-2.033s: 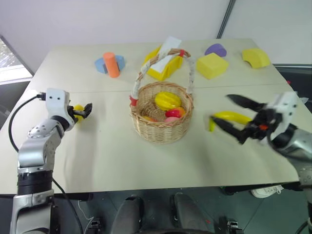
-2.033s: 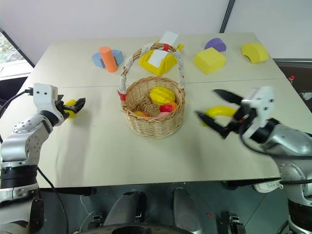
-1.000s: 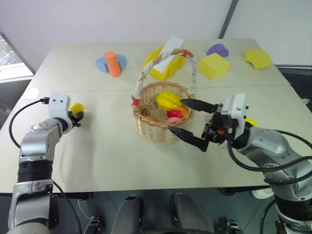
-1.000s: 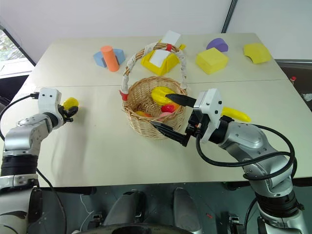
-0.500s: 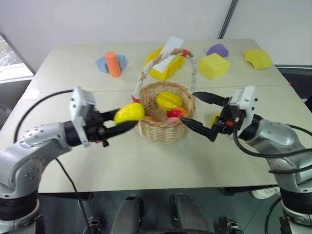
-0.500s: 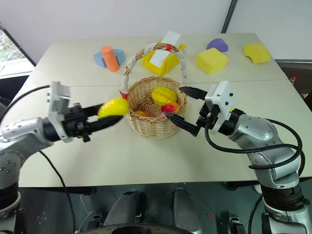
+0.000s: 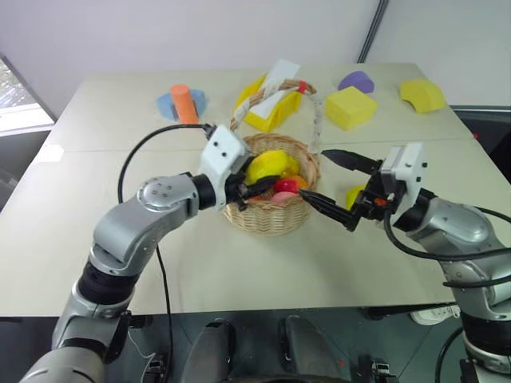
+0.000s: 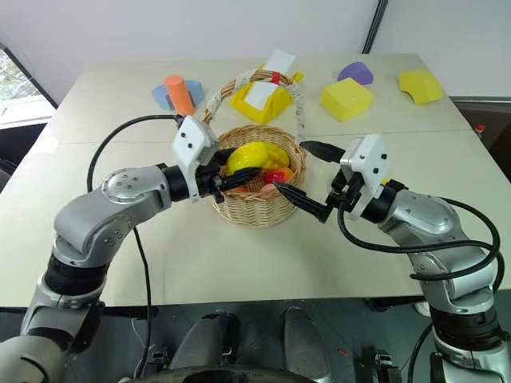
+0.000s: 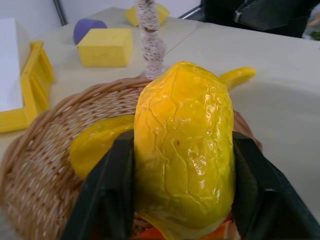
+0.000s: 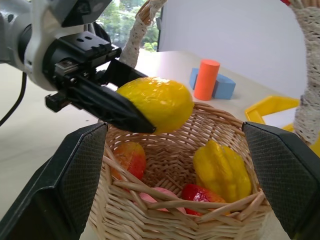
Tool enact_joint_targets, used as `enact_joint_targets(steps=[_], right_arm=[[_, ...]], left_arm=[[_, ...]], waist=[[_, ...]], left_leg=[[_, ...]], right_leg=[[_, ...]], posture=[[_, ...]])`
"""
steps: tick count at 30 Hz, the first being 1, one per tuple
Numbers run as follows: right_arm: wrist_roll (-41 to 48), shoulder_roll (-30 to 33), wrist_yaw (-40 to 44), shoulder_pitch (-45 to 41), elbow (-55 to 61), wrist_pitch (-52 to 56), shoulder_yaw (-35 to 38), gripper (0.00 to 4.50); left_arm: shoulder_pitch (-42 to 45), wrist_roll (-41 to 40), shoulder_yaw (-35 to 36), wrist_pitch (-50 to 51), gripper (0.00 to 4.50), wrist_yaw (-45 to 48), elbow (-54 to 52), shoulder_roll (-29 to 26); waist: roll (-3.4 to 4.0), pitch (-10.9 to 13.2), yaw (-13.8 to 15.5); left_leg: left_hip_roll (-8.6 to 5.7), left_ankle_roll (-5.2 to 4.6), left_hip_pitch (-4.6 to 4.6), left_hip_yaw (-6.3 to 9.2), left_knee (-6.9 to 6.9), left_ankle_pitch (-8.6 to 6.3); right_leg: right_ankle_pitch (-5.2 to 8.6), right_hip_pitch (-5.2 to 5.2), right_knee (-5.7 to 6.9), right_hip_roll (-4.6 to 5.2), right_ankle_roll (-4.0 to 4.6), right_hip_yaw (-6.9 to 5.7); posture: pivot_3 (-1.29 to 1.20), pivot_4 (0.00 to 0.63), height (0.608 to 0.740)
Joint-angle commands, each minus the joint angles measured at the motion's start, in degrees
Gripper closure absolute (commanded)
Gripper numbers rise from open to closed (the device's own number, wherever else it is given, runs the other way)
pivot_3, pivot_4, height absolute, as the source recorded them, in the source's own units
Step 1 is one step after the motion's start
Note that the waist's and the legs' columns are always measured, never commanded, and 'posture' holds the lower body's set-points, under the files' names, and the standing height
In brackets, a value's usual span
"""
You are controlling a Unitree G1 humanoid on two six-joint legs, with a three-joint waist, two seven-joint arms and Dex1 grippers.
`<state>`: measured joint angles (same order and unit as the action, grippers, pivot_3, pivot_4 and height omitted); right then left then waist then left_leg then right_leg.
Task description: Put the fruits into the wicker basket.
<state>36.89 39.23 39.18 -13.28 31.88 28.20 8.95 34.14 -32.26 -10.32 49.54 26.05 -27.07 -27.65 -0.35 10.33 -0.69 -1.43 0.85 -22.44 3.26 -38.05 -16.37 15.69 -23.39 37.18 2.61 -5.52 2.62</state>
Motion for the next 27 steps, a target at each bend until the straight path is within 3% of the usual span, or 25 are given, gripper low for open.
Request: enact_joint_targets(steps=[1, 5, 8, 11, 19, 27], right_arm=[[-1.9, 1.8, -0.1, 1.0, -0.4, -1.0, 3.0, 0.00], [-8.9, 7.1, 1.2, 2.9, -5.7, -2.5, 3.6, 0.00], [-18.6, 15.3, 3.8, 4.5, -15.2, -7.4, 2.5, 0.00], [-25.8, 19.2, 5.8, 2.5, -23.1, -13.5, -2.2, 0.00], [-35.3, 16.7, 10.9, -12.1, -45.6, -22.6, -12.1, 0.00], [-35.4, 12.7, 18.1, -22.8, -63.3, -23.0, -13.7, 0.00]], left_arm=[[0.1, 0.9, 0.8, -1.0, 0.24, 0.7, -1.5, 0.2], [-0.5, 0.4, 1.7, -1.9, 0.06, 2.5, -1.9, 0.1], [-2.3, -3.1, 4.2, -2.6, 0.06, 6.6, -3.5, -0.6], [-4.4, -6.3, 5.6, -3.8, 0.06, 12.0, -5.0, -2.4], [-5.7, -7.6, 4.7, -4.0, 0.06, 16.1, -5.7, -4.3], [-7.1, -6.7, 4.2, -4.4, 0.06, 14.9, -7.0, -3.9]], waist=[[0.00, 0.0, 0.1], [0.00, 0.0, 0.1], [0.01, 0.0, 0.1], [-0.01, 0.0, -0.2], [0.02, 0.0, -0.3], [0.04, 0.1, -0.1]], left_leg=[[0.00, 0.00, 0.00, 0.00, 0.00, 0.00], [-0.02, 0.00, 0.00, -0.02, -0.01, 0.00], [-0.03, 0.00, 0.01, -0.05, -0.01, 0.00], [0.00, 0.00, 0.03, -0.11, -0.01, 0.00], [0.06, 0.01, 0.14, -0.24, -0.04, 0.02], [0.02, 0.01, 0.06, -0.20, -0.04, 0.02]], right_leg=[[0.00, 0.01, 0.00, 0.00, 0.00, 0.00], [0.00, 0.02, -0.01, 0.00, 0.00, -0.01], [0.00, 0.02, -0.01, 0.00, 0.00, -0.02], [0.01, 0.01, -0.01, 0.00, 0.01, -0.02], [0.00, 0.05, 0.05, -0.09, 0.00, 0.05], [0.00, 0.02, -0.01, -0.01, 0.00, 0.05]], posture=[[0.00, 0.150, 0.740], [0.00, 0.150, 0.740], [0.00, 0.150, 0.740], [0.00, 0.150, 0.740], [0.00, 0.150, 0.740], [0.00, 0.150, 0.740]])
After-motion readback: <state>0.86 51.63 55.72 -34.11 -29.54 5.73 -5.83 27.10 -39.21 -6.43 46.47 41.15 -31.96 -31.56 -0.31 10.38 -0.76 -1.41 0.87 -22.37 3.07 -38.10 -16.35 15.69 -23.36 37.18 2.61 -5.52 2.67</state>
